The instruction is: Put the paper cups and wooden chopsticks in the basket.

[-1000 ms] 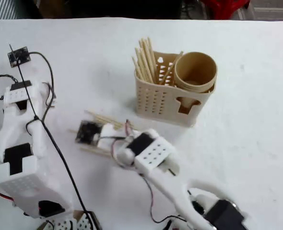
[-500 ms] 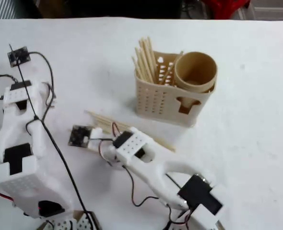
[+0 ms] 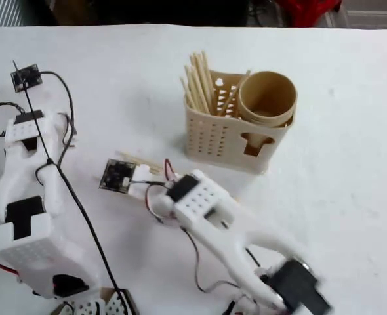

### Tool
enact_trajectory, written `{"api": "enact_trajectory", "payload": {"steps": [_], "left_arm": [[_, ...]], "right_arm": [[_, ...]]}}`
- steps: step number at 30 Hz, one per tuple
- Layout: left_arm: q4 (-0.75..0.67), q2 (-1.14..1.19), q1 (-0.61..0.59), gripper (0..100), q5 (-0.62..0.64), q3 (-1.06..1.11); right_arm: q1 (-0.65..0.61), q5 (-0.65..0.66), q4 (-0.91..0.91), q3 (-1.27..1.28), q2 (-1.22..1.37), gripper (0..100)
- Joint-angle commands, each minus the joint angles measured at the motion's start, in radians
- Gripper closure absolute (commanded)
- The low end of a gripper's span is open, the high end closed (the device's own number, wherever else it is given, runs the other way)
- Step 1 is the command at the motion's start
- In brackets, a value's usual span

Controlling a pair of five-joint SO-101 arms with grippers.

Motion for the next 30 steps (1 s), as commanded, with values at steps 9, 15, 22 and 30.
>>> {"api": "enact_trajectory", "payload": {"steps": [9, 15, 22, 30], "left_arm": [[-0.014, -0.007, -0.010, 93, -0.012, -0.008], [-0.014, -0.007, -0.008, 93, -0.012, -0.008], [-0.014, -0.007, -0.008, 93, -0.012, -0.008], [-0.014, -0.007, -0.008, 93, -0.012, -0.008]], "right_arm": [[0.047, -0.118, 0.056, -0.057, -0.750, 98.2], [0.275, -0.147, -0.088, -0.296, -0.676, 98.1], [0.423, -0.345, -0.490, -0.350, -0.493, 98.1], [0.458, -0.413, -0.766, -0.192, -0.430, 98.2]]}}
